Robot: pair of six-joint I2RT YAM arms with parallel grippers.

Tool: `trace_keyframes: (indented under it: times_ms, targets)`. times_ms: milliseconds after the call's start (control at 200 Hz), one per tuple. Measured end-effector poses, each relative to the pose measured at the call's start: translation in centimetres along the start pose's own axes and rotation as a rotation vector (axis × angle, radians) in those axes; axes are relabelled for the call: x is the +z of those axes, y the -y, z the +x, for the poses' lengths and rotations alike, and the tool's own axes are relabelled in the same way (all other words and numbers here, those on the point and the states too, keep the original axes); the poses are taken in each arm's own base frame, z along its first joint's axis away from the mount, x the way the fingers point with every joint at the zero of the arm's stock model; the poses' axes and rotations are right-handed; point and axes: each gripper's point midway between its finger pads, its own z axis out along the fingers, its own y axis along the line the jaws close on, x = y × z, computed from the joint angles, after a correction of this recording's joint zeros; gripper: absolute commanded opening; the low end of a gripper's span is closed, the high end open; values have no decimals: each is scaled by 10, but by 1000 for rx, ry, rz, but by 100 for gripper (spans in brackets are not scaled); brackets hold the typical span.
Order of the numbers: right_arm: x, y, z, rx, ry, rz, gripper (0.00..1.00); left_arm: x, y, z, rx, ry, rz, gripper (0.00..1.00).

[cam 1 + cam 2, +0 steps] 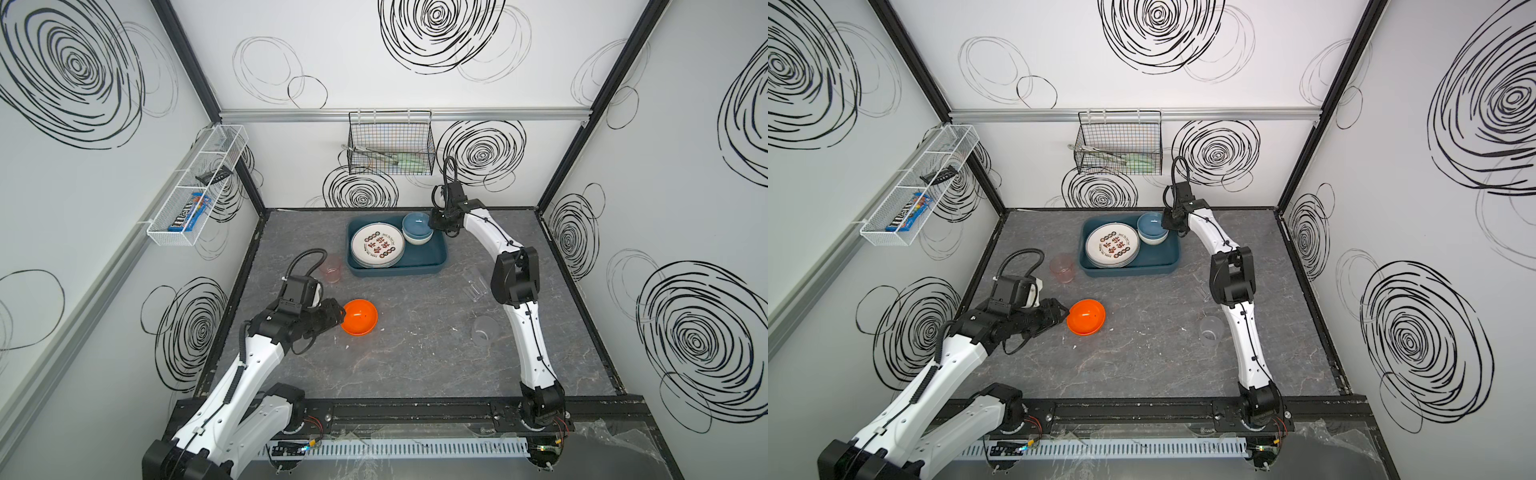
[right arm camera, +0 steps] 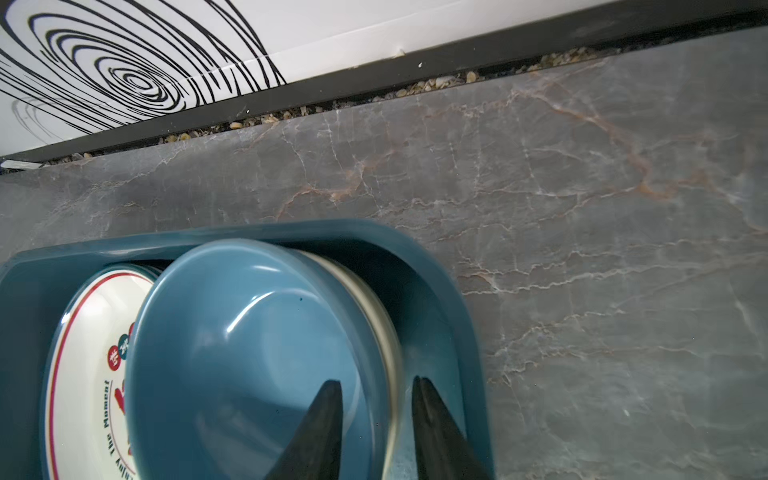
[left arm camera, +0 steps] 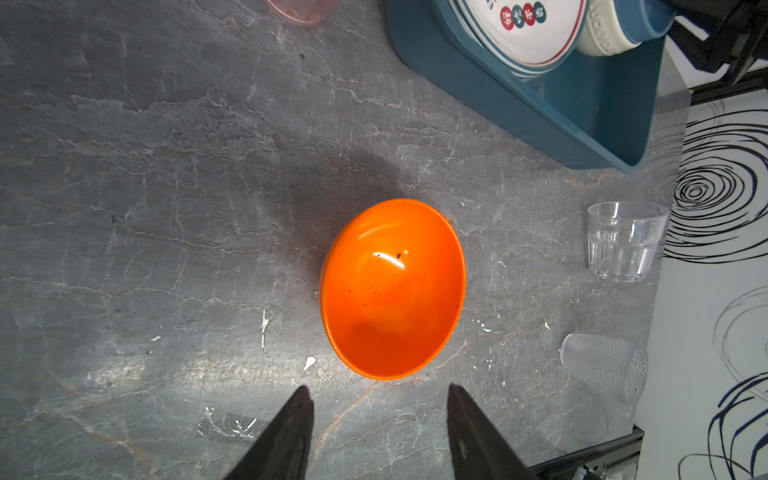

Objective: Place the mixed dishes into the plastic bin
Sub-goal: 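Withdraw the right gripper from the bin while the left moves over the orange bowl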

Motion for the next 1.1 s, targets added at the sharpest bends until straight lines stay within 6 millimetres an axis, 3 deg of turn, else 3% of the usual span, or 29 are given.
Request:
trace_keyframes:
  times_ms: [290, 400, 560, 745, 911, 1101]
  targets:
    - [-1, -3, 1, 15, -7, -18, 36, 0, 2, -3, 1, 11, 10, 58]
    - [-11, -2, 9, 27, -24, -16, 39, 0, 3, -3, 1, 12, 10, 59]
    - [-50, -9, 13, 40, -10, -39, 39, 2, 0, -2, 0, 11, 0, 61]
    - [-118, -23, 22, 45, 66, -111, 39, 14, -12, 4, -10, -11, -37, 60]
    - [-160, -33, 55, 47, 89, -207, 39, 27, -22, 11, -16, -36, -66, 58]
    - [-177, -44, 120, 30, 15, -317, 39, 43, -28, 18, -15, -66, -95, 54]
